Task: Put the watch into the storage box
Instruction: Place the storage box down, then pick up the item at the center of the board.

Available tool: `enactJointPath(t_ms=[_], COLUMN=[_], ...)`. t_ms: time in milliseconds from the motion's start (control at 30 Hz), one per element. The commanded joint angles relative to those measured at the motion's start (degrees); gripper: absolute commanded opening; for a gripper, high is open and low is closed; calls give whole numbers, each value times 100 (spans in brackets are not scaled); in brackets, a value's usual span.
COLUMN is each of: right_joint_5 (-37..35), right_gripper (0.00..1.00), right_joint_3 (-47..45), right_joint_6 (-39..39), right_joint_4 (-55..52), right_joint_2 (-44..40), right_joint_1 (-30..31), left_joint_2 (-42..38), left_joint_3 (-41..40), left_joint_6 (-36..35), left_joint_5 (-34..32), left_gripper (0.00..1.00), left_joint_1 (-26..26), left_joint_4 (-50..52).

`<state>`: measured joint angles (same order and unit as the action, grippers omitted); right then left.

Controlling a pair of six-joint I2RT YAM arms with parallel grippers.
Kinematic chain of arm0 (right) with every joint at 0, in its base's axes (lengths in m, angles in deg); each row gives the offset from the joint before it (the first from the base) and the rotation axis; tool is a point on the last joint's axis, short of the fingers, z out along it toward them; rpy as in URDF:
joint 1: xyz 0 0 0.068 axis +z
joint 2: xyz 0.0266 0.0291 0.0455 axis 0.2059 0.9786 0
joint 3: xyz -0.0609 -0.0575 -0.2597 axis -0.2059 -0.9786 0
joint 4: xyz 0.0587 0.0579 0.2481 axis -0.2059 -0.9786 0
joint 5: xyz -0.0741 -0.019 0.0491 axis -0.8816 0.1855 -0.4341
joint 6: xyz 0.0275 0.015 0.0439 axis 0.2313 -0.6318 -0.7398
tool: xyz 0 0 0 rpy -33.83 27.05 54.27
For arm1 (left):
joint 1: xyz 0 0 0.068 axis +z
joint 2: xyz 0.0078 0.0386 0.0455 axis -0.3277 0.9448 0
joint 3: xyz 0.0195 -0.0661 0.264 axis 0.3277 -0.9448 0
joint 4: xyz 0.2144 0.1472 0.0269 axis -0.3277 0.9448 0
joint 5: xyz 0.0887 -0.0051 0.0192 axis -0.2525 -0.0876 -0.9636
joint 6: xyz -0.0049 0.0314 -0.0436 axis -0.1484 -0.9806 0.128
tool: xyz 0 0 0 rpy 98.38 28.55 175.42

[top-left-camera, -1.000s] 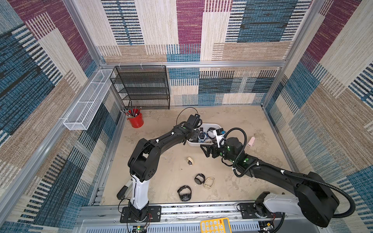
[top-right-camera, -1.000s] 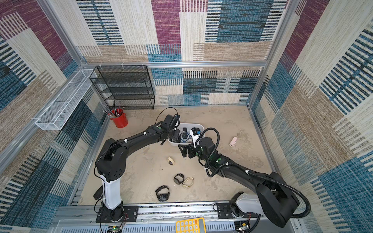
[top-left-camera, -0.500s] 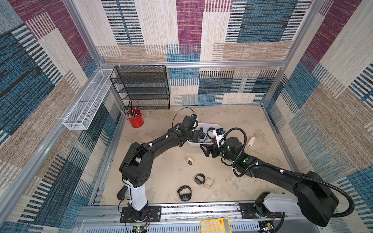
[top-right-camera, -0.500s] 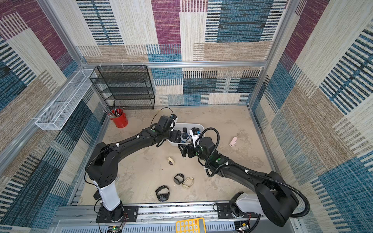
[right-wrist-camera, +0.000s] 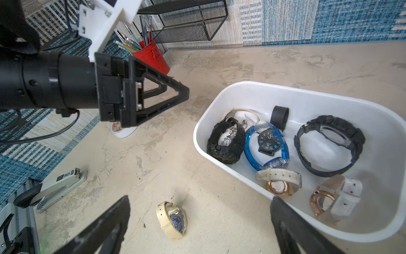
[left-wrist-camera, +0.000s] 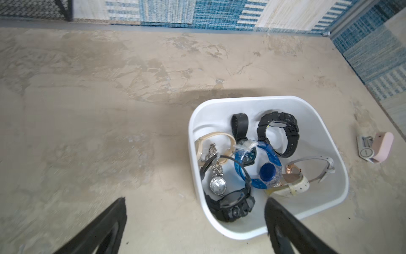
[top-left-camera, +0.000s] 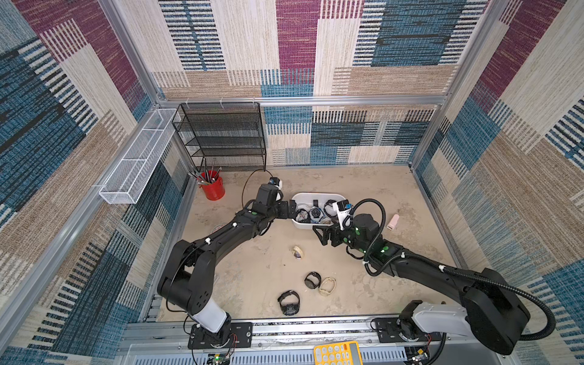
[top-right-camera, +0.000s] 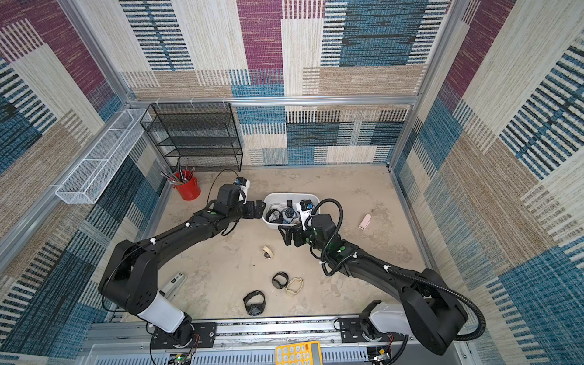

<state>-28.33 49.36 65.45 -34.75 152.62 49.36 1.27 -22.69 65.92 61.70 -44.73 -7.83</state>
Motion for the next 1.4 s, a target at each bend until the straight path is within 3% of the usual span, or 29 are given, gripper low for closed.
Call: enactJointPath(t_ms=[0,233,533,667,1100,1367], right_joint_5=[85,225,190,198,187,183], right_gripper=[99,91,73,61,60,38], right_joint_3=[63,367,757,902,1237,1474], right_joint_6=[31,18,37,44,193,196], right_joint_4=[16,-200,-436,-551,-718,-838], right_joint_2=[156,678,1397,1667,2303,2703], right_joint_1=[14,147,665,826,1224,1280], left_joint_2=[-319,-1086,-1799,-1874,-2007,-2011], left_joint_3=[-429,-1239,-1755,-1854,-1940,-1965], left_joint_6=[334,439,391,432,462,487], left_joint_5=[184,110,-165,-192,-137,-93], left_gripper=[99,98,98,98,98,98], left_joint_1=[144,289,372,433,486,513], left_joint_4=[-540,-683,-487,-444,-416,-382])
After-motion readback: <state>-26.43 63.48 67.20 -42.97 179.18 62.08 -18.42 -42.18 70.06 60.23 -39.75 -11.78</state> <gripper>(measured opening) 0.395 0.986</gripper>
